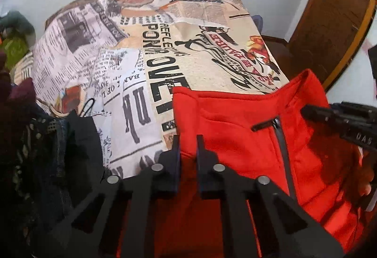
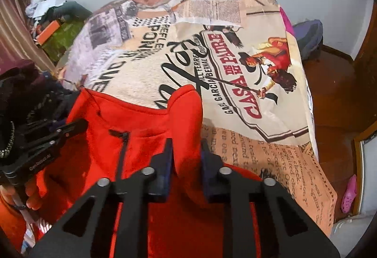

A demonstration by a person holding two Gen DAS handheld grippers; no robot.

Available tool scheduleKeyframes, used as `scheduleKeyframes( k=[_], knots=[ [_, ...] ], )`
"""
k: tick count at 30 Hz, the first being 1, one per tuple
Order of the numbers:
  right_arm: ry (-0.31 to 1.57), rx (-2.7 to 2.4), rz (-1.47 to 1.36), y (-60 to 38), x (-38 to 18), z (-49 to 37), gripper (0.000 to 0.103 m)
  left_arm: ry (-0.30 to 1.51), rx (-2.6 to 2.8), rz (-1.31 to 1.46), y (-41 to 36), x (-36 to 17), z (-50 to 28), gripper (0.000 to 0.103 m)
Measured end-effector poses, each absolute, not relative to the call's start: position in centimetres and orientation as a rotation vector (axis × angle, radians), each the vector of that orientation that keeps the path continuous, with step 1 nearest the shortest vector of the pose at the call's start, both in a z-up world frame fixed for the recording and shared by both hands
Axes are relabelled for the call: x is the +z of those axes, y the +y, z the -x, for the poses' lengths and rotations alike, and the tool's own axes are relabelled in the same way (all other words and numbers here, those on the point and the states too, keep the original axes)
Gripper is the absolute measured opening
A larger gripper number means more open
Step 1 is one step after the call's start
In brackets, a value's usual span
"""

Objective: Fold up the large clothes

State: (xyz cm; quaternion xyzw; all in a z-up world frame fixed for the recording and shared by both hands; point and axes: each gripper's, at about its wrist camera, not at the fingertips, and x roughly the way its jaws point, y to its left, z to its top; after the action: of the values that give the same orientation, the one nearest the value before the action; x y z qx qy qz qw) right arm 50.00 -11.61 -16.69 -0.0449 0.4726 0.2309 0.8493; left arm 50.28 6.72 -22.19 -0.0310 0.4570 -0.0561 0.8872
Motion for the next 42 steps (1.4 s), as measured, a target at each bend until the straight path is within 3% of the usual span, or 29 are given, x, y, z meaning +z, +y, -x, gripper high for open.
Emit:
scheduleKeyframes(
  k=[9, 21, 28, 38, 42],
  knots=[
    [0.852, 0.536, 0.137, -12.2, -10.9, -43.9, 0.014, 0.837, -0.159, 0.01, 4.6, -16.4, -44.3, 0.007],
    [0.75, 0.623, 0.155, -15.5, -6.4, -33.2, 0.014, 0.694, -0.223, -0.064, 3.8, -9.3, -30.2, 0.007],
    [0.77, 0.657, 0.157, -16.5, -7.7, -28.2, 0.014, 0.733, -0.236, -0.026, 3.8, -10.8, -24.6, 0.007],
    [0.888, 0.625, 0.202, -17.2, -12.7, -24.7, 0.015, 0.892, -0.269, 0.024, 3.0, -17.0, -19.8, 0.009],
    [0.921, 0.583, 0.219, -18.1, -13.7, -23.7, 0.022, 0.958, -0.244, -0.027, 2.4, -19.0, -18.4, 0.015]
  ],
)
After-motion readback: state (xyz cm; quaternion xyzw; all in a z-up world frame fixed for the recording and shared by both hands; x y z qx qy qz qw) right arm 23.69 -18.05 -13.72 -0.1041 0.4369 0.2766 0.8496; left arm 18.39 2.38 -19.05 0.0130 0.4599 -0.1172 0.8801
